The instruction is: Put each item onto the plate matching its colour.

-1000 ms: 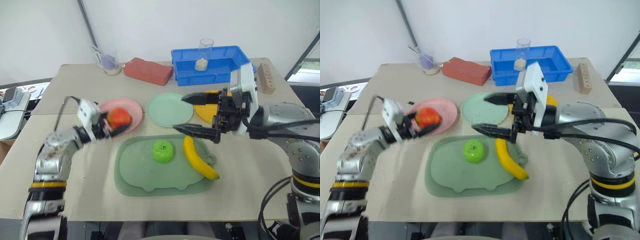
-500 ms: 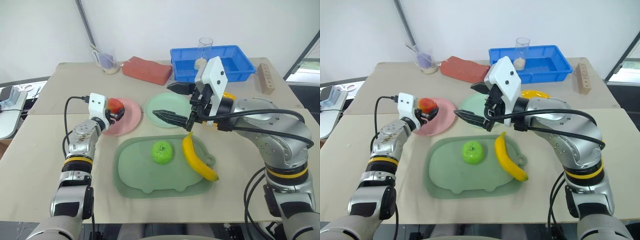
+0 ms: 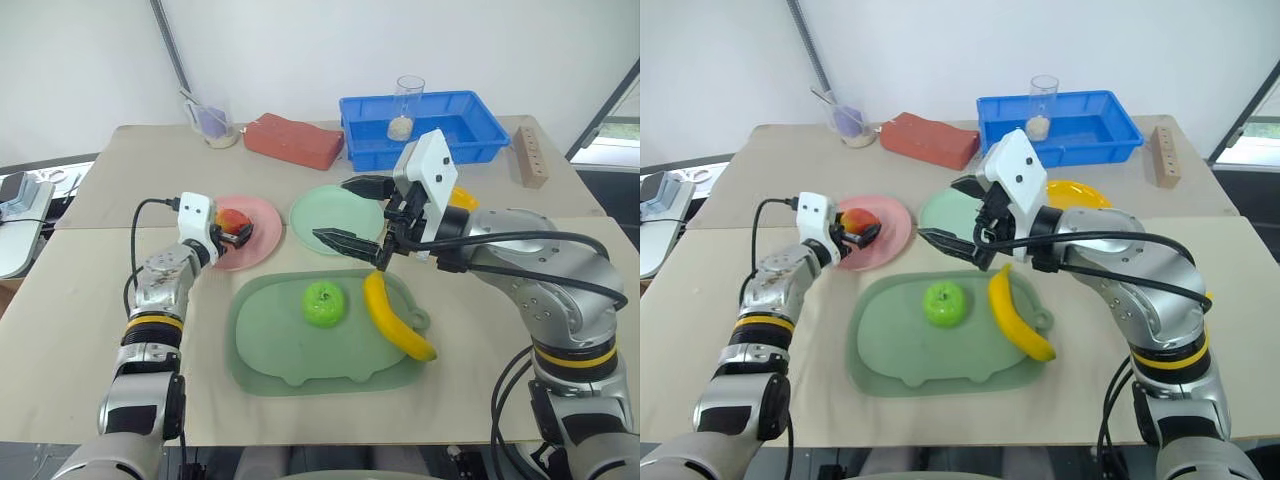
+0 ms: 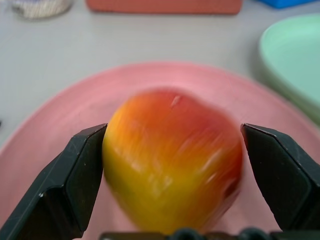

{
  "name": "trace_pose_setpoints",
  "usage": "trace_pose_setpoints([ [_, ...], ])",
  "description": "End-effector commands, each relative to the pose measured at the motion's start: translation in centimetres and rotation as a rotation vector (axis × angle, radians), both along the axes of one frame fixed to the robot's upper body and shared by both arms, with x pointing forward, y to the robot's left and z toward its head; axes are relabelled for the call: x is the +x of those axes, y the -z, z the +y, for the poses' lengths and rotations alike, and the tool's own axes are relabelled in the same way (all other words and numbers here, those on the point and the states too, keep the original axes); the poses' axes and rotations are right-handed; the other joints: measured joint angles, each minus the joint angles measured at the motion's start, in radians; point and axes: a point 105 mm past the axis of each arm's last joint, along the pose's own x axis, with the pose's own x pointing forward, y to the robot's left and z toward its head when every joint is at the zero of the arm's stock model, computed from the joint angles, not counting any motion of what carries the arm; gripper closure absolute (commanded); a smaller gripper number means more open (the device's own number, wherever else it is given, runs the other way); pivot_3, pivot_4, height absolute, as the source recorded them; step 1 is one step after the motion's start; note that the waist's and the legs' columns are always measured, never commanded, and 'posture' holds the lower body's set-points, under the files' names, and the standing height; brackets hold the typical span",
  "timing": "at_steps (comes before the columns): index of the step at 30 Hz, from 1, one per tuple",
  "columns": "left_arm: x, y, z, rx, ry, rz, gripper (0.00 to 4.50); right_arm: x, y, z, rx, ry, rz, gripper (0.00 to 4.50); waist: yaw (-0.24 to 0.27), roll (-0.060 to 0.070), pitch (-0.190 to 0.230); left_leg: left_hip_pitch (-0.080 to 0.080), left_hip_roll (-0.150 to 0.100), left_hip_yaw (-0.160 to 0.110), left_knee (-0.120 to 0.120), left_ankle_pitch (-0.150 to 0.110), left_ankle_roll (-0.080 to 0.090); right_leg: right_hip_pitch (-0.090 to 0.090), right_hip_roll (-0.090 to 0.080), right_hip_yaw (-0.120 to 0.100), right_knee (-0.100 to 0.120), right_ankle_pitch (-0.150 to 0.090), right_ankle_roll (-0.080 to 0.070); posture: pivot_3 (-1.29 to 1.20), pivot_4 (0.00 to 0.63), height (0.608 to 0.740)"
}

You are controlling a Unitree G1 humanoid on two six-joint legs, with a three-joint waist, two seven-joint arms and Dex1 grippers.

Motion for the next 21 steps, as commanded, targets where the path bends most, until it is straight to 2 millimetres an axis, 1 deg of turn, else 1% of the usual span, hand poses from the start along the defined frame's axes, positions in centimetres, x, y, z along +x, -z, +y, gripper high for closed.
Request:
trace_pose_setpoints([
  [1,-1.0,-6.1,1.2,0.007,0.02,-0.132,0.02,-0.4,-1.1,-0.9,0.011,0.017,-0.052,0.0,-0.002,0.0,0.0,0.0,0.0,0.0,0.0,0.0,0.0,0.0,0.0,0.0,0.0,0.0,0.0,0.0,0.15,0.74],
  [2,-1.5,-7.1,1.3,0.005,0.028,-0.146,0.02,-0.4,-1.0,-1.0,0.01,0.019,-0.051,0.0,-0.003,0.0,0.0,0.0,0.001,0.0,0.0,0.0,0.0,0.0,0.001,0.0,0.0,0.0,0.0,0.0,0.15,0.74],
  [3,-1.8,-7.7,1.3,0.004,0.034,-0.151,0.02,-0.4,-1.0,-1.2,0.009,0.02,-0.05,0.0,-0.003,0.0,0.0,0.0,0.001,0.0,0.0,0.0,-0.001,0.0,0.001,0.0,0.0,0.0,0.0,0.0,0.15,0.74],
  [5,-3.0,-9.3,0.5,0.034,0.116,-0.177,0.02,-0.4,-0.9,-1.7,0.006,0.024,-0.044,0.0,-0.002,0.0,0.0,0.001,0.001,0.0,0.0,-0.001,-0.001,0.0,0.001,0.0,0.0,0.0,0.0,0.0,0.15,0.74],
  [6,-3.4,-9.8,0.2,0.044,0.144,-0.183,0.02,-0.4,-0.9,-1.8,0.004,0.026,-0.042,0.0,-0.002,0.0,0.0,0.001,0.001,0.0,0.0,-0.001,-0.002,0.0,0.001,0.0,0.0,0.0,-0.001,0.0,0.15,0.74],
  [7,-4.4,-10.4,-0.9,0.054,0.229,-0.195,0.02,-0.5,-0.7,-2.3,-0.006,0.024,-0.037,0.0,0.0,0.0,0.0,0.001,0.001,0.0,0.0,-0.002,-0.003,0.0,0.001,0.0,0.0,0.0,-0.001,0.0,0.15,0.74],
  [8,-5.6,-10.7,-2.2,0.062,0.332,-0.194,0.02,-0.6,-0.6,-2.8,-0.019,0.022,-0.029,0.0,0.001,0.0,0.0,0.001,0.001,0.0,0.0,-0.004,-0.006,0.001,0.001,0.0,0.0,-0.001,-0.002,0.0,0.15,0.74],
  [9,-6.5,-10.7,-3.1,0.068,0.405,-0.189,0.02,-0.7,-0.6,-3.2,-0.028,0.02,-0.024,0.0,0.002,0.0,0.0,0.0,0.001,0.0,0.0,-0.004,-0.007,0.0,0.001,0.0,-0.001,-0.001,-0.002,0.0,0.15,0.74],
  [10,-7.4,-10.7,-4.0,0.061,0.473,-0.171,0.02,-0.8,-0.5,-3.6,-0.037,0.018,-0.02,0.0,0.003,0.0,0.0,0.0,0.001,0.0,0.0,-0.004,-0.007,0.001,0.001,0.0,-0.001,-0.003,-0.007,0.0,0.15,0.74],
  [11,-8.7,-10.2,-5.1,0.049,0.575,-0.13,0.02,-1.0,-0.4,-4.1,-0.049,0.008,-0.006,0.0,0.003,0.0,0.0,0.0,0.001,0.0,0.0,-0.004,-0.007,0.001,0.001,0.0,-0.001,-0.005,-0.009,0.0,0.15,0.74],
  [12,-10.6,-9.3,-6.2,0.061,0.705,-0.092,0.02,-1.5,-0.1,-4.8,-0.075,-0.014,0.018,0.0,0.002,0.0,0.0,-0.001,0.001,0.001,0.0,-0.004,-0.007,0.0,0.001,0.001,-0.001,-0.005,-0.01,0.0,0.15,0.74],
  [13,-12.0,-8.6,-7.0,0.073,0.8,-0.062,0.02,-2.0,0.1,-5.3,-0.092,-0.03,0.037,0.0,0.001,0.0,0.0,-0.001,0.001,0.001,0.0,-0.004,-0.007,0.0,0.001,0.001,-0.001,-0.005,-0.01,0.0,0.15,0.74],
  [15,-13.6,-7.4,-7.5,0.101,0.909,-0.021,0.02,-2.5,0.3,-5.9,-0.116,-0.047,0.066,0.0,0.001,-0.002,0.001,0.0,0.001,0.001,0.0,-0.005,-0.007,0.001,0.001,0.001,-0.001,-0.007,-0.013,0.0,0.15,0.74],
  [18,-14.5,-5.7,-7.8,0.159,1.003,0.025,0.02,-3.3,0.7,-6.6,-0.136,-0.064,0.105,0.0,0.0,-0.005,0.003,0.0,0.003,0.001,0.0,-0.005,-0.007,-0.001,0.002,0.001,-0.001,-0.008,-0.014,0.0,0.15,0.74],
  [20,-14.1,-3.9,-8.0,0.237,1.037,0.011,0.02,-4.2,1.1,-7.1,-0.152,-0.077,0.14,0.0,0.002,-0.004,0.003,-0.001,0.005,0.001,0.001,-0.005,-0.007,-0.001,0.003,0.0,-0.001,-0.009,-0.016,0.0,0.15,0.74],
  [21,-13.9,-3.3,-8.2,0.246,1.052,0.008,0.02,-4.5,1.2,-7.2,-0.163,-0.078,0.149,0.0,0.002,-0.004,0.003,-0.001,0.005,0.002,0.001,-0.005,-0.007,-0.001,0.003,0.0,-0.002,-0.009,-0.016,0.0,0.15,0.74],
])
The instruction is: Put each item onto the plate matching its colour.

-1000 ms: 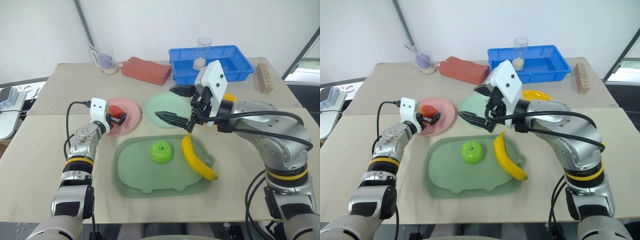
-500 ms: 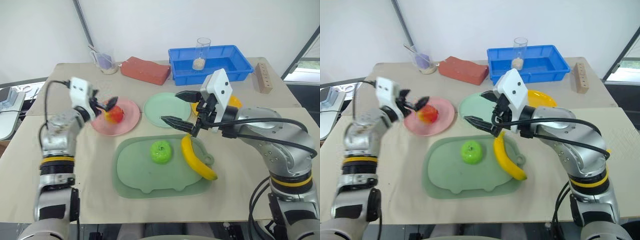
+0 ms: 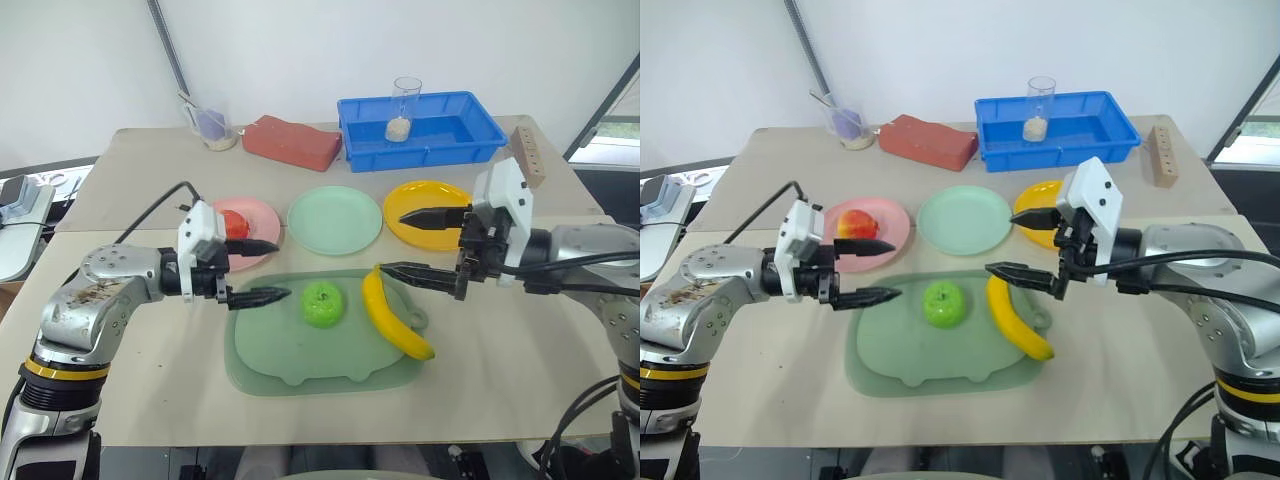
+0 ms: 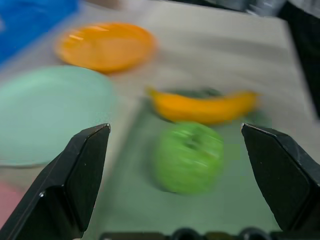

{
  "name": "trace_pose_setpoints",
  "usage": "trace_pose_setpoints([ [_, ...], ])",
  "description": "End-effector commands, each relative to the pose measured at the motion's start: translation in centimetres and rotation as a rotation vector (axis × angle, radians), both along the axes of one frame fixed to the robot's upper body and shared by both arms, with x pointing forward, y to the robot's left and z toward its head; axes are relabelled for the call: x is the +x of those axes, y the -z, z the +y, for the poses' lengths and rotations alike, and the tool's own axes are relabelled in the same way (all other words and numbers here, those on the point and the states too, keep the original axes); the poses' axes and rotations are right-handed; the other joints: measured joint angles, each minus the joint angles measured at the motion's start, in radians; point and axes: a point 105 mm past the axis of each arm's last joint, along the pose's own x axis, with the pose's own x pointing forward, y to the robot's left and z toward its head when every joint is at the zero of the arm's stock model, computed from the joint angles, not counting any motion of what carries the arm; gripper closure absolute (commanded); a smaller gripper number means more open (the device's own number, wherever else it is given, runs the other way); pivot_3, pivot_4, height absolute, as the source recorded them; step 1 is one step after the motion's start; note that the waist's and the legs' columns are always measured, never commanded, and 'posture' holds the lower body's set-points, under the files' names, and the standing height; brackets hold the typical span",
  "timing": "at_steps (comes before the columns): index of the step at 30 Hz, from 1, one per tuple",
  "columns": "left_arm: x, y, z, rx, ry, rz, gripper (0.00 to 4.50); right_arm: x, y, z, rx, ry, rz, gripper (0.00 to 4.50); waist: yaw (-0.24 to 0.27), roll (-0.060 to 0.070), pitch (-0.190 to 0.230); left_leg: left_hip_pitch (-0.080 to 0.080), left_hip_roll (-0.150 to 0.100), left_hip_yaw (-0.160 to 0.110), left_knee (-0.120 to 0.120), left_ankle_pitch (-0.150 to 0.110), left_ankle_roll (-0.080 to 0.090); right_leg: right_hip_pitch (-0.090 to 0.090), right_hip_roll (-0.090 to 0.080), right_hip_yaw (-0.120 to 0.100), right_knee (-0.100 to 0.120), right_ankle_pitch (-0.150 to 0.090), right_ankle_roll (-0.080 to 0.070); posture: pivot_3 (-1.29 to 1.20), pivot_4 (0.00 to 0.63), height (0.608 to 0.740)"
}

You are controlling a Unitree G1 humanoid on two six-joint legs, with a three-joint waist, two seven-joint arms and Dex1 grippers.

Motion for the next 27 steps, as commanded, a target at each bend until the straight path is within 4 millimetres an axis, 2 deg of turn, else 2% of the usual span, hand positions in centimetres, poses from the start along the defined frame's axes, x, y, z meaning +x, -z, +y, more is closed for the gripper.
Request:
trace_pose_setpoints([
  [1,0.5,1.7,-0.5,0.043,0.062,-0.056,0.02,-1.7,-0.6,-0.2,-0.024,-0.035,-0.008,0.0,0.0,0.0,0.0,0.0,0.0,0.001,0.001,0.0,0.0,0.0,0.0,0.0,0.0,0.0,0.0,0.0,0.15,0.74],
  [6,1.3,3.8,-2.0,0.011,0.091,-0.061,0.02,-2.5,-0.6,-0.4,-0.049,-0.016,-0.001,0.0,0.002,0.0,0.0,-0.005,0.0,0.004,0.002,0.0,0.0,-0.001,-0.001,0.0,-0.003,0.0,-0.001,0.0,0.15,0.74],
  [12,2.6,5.0,-3.9,-0.025,0.094,-0.063,0.02,-2.4,-0.7,-0.6,-0.041,0.034,-0.012,0.0,0.002,0.0,0.0,-0.004,0.001,0.004,0.002,0.0,0.0,0.0,0.0,0.001,-0.002,0.0,0.0,0.0,0.15,0.74],
  [18,2.6,6.4,-5.3,-0.009,0.129,-0.057,0.02,-2.6,-1.1,-0.4,-0.028,0.038,-0.014,0.0,0.001,0.0,0.0,-0.004,0.001,0.005,0.002,0.0,0.001,0.001,0.0,0.001,-0.002,0.0,0.0,0.0,0.15,0.74],
  [23,2.6,7.5,-6.0,-0.01,0.135,-0.05,0.02,-3.5,-0.7,0.1,-0.058,-0.008,0.02,0.0,0.002,0.001,0.0,-0.004,0.001,0.005,0.002,0.001,0.001,0.001,0.0,0.0,-0.002,0.0,0.0,0.0,0.15,0.74],
  [27,2.9,7.5,-6.5,-0.03,0.122,-0.062,0.02,-3.9,-0.4,0.2,-0.089,-0.027,0.034,0.0,0.002,0.001,-0.001,-0.004,0.001,0.005,0.003,0.001,0.001,0.002,0.0,0.0,-0.002,0.0,0.0,0.0,0.15,0.74],
])
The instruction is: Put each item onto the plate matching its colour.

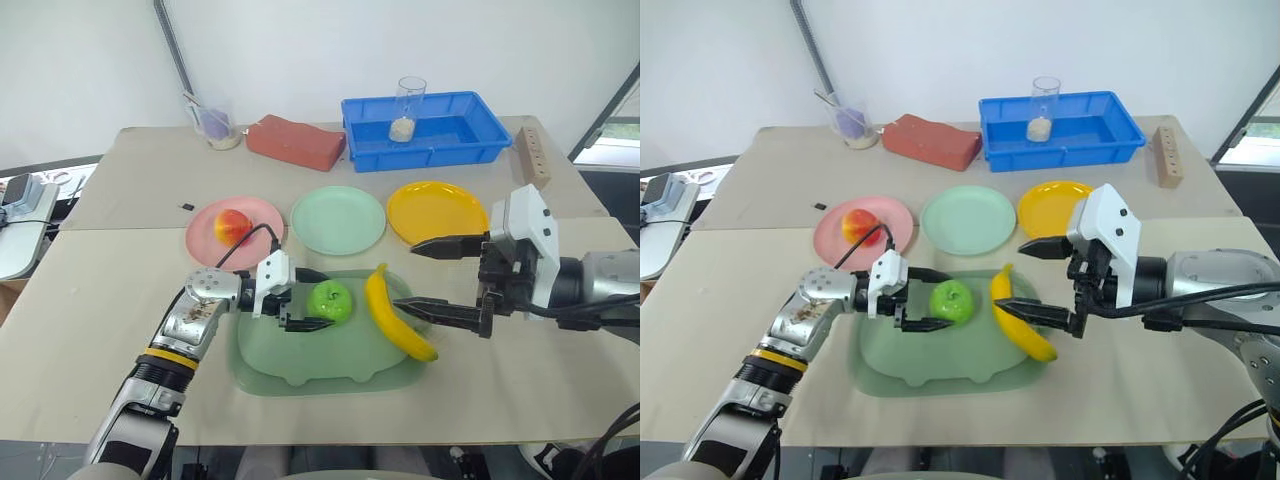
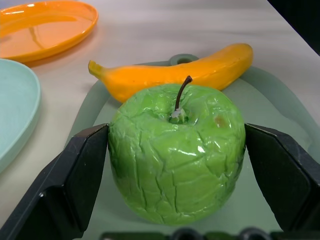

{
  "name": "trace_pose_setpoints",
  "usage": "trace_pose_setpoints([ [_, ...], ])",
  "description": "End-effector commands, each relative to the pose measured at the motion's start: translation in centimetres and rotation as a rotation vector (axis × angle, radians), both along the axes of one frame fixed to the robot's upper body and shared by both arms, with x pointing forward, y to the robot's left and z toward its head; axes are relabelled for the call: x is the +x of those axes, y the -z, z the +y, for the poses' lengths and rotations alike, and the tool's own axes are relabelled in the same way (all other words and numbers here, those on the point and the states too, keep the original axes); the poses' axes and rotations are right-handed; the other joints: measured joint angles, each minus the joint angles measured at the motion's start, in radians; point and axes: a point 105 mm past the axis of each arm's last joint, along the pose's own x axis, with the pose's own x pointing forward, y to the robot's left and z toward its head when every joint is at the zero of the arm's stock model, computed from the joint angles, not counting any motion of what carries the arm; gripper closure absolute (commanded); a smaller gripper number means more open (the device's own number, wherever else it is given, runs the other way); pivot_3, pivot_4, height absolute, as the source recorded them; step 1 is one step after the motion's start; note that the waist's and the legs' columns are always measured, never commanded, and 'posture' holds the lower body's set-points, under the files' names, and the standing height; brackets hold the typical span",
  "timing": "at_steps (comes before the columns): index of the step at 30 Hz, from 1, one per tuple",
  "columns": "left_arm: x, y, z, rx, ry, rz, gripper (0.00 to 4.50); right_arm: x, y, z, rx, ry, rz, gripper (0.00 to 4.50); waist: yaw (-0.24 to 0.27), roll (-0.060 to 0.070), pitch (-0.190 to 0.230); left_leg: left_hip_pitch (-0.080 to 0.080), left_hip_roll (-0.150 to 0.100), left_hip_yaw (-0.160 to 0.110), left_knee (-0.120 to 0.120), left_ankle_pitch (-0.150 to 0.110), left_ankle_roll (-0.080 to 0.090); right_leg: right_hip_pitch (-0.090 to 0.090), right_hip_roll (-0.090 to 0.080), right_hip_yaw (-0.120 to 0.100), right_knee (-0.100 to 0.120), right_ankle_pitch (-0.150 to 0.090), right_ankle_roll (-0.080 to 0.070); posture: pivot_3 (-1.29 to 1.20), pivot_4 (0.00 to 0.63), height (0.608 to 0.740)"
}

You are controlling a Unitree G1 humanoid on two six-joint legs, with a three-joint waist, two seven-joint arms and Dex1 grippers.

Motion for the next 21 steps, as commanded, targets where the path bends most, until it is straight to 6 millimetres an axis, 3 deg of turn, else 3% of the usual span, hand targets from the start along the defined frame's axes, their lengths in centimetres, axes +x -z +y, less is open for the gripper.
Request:
trace_pose_setpoints([
  [1,0.3,-0.2,-0.4,-0.002,-0.003,-0.024,0.02,-0.6,-0.4,0.2,-0.023,-0.022,-0.023,0.0,0.0,0.0,0.0,0.0,0.0,0.0,0.0,0.0,0.0,0.0,0.0,0.0,0.0,0.0,0.0,0.0,0.15,0.74],
  [6,0.2,-0.3,-0.5,-0.011,0.01,-0.025,1.35,-0.4,-0.4,0.2,-0.024,-0.016,-0.025,0.0,0.0,0.0,0.0,0.0,0.0,0.0,0.0,0.0,0.0,0.0,0.0,0.0,0.0,0.0,0.0,0.0,0.15,0.74],
  [13,0.6,-1.7,-0.1,-0.057,-0.017,-0.003,1.57,-0.1,-0.6,0.2,-0.012,-0.012,-0.037,0.0,0.0,0.0,0.0,0.0,0.0,0.0,0.0,0.0,0.0,0.0,0.0,0.0,0.0,0.0,0.0,0.0,0.15,0.74],
  [16,1.3,-4.4,0.3,-0.148,-0.058,0.046,1.57,0.2,-1.1,0.3,0.007,-0.002,-0.057,0.0,-0.001,0.0,0.0,0.0,0.0,0.0,0.0,0.0,0.0,0.0,0.0,0.0,0.001,0.0,0.0,0.0,0.15,0.74],
  [19,4.8,-8.7,0.6,-0.282,-0.213,0.02,1.57,2.1,-2.6,0.6,0.059,0.084,-0.167,0.0,-0.001,-0.001,0.0,0.0,0.0,0.0,0.0,0.0,0.0,0.0,0.001,0.0,0.002,0.0,0.0,0.0,0.15,0.74],
  [21,6.6,-10.1,0.6,-0.328,-0.306,-0.015,1.57,3.3,-3.3,0.8,0.083,0.138,-0.208,0.0,0.0,-0.001,0.0,-0.001,0.0,0.0,0.0,0.0,0.0,-0.002,0.001,0.0,0.002,0.0,0.0,0.0,0.15,0.74],
])
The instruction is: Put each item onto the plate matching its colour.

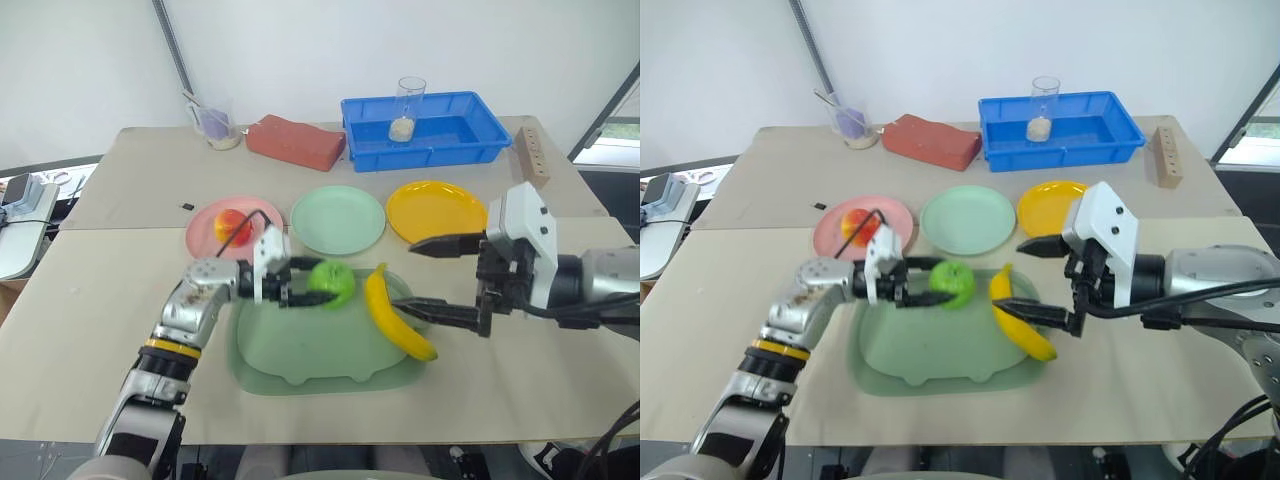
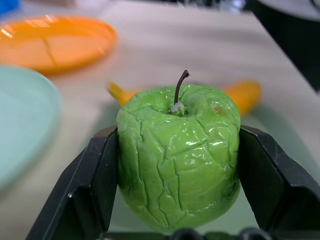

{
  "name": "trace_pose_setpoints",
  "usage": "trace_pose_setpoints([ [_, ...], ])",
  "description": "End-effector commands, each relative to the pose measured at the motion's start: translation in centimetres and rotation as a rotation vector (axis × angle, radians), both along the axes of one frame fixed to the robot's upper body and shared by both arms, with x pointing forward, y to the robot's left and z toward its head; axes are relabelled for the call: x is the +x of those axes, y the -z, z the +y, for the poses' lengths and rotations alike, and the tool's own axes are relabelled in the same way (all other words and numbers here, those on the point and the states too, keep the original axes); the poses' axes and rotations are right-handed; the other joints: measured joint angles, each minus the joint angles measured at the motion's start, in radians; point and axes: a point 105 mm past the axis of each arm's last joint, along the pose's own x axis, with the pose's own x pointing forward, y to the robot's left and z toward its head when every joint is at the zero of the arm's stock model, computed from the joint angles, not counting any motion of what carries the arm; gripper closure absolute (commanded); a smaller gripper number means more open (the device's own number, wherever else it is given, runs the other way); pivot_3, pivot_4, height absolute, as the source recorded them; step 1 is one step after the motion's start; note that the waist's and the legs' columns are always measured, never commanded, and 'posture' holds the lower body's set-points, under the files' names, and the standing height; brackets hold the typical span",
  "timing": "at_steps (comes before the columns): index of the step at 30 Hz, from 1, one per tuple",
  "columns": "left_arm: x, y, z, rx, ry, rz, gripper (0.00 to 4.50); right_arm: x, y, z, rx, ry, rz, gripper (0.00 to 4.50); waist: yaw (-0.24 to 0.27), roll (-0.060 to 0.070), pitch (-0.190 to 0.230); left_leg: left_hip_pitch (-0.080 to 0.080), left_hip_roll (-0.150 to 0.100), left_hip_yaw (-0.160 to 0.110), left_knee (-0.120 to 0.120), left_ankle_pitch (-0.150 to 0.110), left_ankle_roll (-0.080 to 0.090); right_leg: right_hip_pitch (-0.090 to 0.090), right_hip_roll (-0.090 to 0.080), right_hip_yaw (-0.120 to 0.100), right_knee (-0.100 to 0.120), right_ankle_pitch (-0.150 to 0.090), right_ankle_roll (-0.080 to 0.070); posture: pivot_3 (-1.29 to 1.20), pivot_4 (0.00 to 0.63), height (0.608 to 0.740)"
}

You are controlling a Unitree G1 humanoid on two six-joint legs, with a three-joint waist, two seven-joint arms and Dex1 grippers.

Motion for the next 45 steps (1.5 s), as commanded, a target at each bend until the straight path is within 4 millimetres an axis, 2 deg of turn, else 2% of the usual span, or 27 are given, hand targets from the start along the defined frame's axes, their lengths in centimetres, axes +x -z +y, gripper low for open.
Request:
trace_pose_setpoints([
  [1,3.7,-3.6,0.5,-0.115,-0.221,-0.082,1.57,2.2,-1.8,0.2,0.05,0.111,-0.108,0.0,0.001,0.0,0.0,0.0,0.0,0.0,0.0,0.0,0.0,0.001,0.0,0.0,-0.001,0.0,0.0,0.0,0.15,0.74],
  [3,5.8,-3.8,0.3,-0.136,-0.342,-0.099,1.57,3.3,-2.1,0.6,0.069,0.166,-0.132,0.0,0.001,0.001,-0.001,0.001,-0.001,0.0,0.001,0.0,0.0,0.003,0.0,0.0,-0.001,0.0,0.001,0.0,0.15,0.74],
  [4,6.5,-3.7,0.1,-0.137,-0.378,-0.106,1.57,3.7,-2.2,0.8,0.076,0.181,-0.14,0.0,0.001,0.001,-0.001,0.001,-0.001,0.0,0.001,0.004,0.007,0.004,0.0,0.001,-0.001,0.001,0.001,0.0,0.15,0.74],
  [8,9.1,-2.6,-1.5,-0.15,-0.533,-0.097,1.57,5.1,-2.4,1.5,0.1,0.256,-0.173,0.0,0.001,0.001,-0.001,0.0,0.0,0.0,0.001,0.006,0.009,0.002,0.002,0.001,0.0,0.006,0.011,0.0,0.15,0.74],
  [12,9.3,-0.2,-3.4,-0.114,-0.533,-0.046,1.57,5.6,-1.7,1.1,0.072,0.308,-0.174,0.0,0.002,0.001,-0.001,-0.001,0.0,0.0,-0.001,0.008,0.011,0.002,0.003,0.002,0.0,0.004,0.013,0.0,0.15,0.74],
  [15,9.4,1.4,-3.9,-0.07,-0.546,-0.031,1.57,5.9,-1.1,0.1,0.043,0.35,-0.171,0.0,0.002,0.002,-0.001,-0.001,-0.001,0.0,-0.001,0.008,0.011,0.003,0.003,0.002,0.0,0.004,0.013,0.0,0.15,0.74],
  [17,9.4,1.8,-3.8,-0.041,-0.556,-0.043,0.57,5.9,-1.0,-0.2,0.037,0.361,-0.17,0.0,0.0,0.002,-0.001,0.0,-0.001,0.0,-0.001,0.008,0.011,0.003,0.003,0.002,0.0,0.004,0.013,0.0,0.15,0.74],
  [18,9.4,1.9,-3.8,-0.031,-0.553,-0.049,0.28,5.9,-0.9,-0.2,0.038,0.366,-0.169,0.0,-0.002,0.002,-0.001,0.0,-0.001,0.0,-0.001,0.008,0.011,0.003,0.003,0.002,0.0,0.004,0.013,0.0,0.15,0.74],
  [19,9.4,2.0,-3.8,-0.021,-0.548,-0.056,0.08,5.9,-0.9,-0.3,0.039,0.37,-0.168,0.0,-0.002,0.002,-0.001,-0.001,-0.001,0.0,-0.001,0.008,0.011,0.003,0.003,0.002,0.001,0.005,0.013,0.0,0.15,0.74],
  [25,9.4,1.7,-3.5,-0.024,-0.534,-0.066,0.08,5.8,-0.9,-0.3,0.049,0.373,-0.166,0.0,-0.001,0.002,-0.001,0.001,-0.001,0.0,-0.001,0.007,0.01,0.002,0.002,0.002,0.002,0.005,0.012,0.0,0.15,0.74],
  [30,9.3,-0.4,-2.4,-0.074,-0.524,-0.102,0.08,5.7,-0.7,-0.7,0.045,0.376,-0.155,0.0,0.0,0.002,-0.001,-0.001,-0.001,0.0,-0.001,0.008,0.01,0.002,0.002,0.002,0.002,0.005,0.012,0.0,0.15,0.74],
  [33,7.9,-2.9,-1.2,-0.116,-0.443,-0.151,0.08,5.4,-0.1,-1.3,0.036,0.37,-0.112,0.0,-0.002,0.002,-0.001,0.0,-0.001,0.0,-0.002,0.008,0.01,0.003,0.003,0.002,0.002,0.005,0.012,0.0,0.15,0.74],
  [37,3.1,-5.4,-0.3,-0.104,-0.174,-0.209,0.08,4.1,1.8,-1.7,-0.03,0.3,0.004,0.0,-0.007,0.004,-0.002,0.0,0.0,0.0,-0.002,0.008,0.01,0.005,0.004,0.004,0.002,0.005,0.011,0.0,0.15,0.74],
  [42,-3.1,-4.6,3.4,0.148,0.132,-0.228,0.08,2.1,5.4,-1.6,-0.125,0.209,0.173,0.0,-0.014,0.004,-0.002,0.003,0.002,0.0,-0.002,0.008,0.01,0.002,0.005,0.005,0.003,0.002,0.006,0.0,0.15,0.74],
  [43,-3.9,-4.4,4.0,0.194,0.168,-0.236,0.08,2.0,6.0,-1.5,-0.124,0.205,0.196,0.0,-0.015,0.004,-0.002,0.004,0.002,0.0,-0.002,0.006,0.008,0.002,0.005,0.005,0.002,-0.001,0.0,0.0,0.15,0.74],
  [45,-5.2,-4.3,4.8,0.241,0.216,-0.251,0.08,1.9,7.1,-1.2,-0.12,0.207,0.234,0.0,-0.016,0.004,-0.002,0.004,0.002,0.001,-0.002,0.003,0.004,0.002,0.004,0.005,0.002,-0.002,-0.001,0.0,0.15,0.74],
])
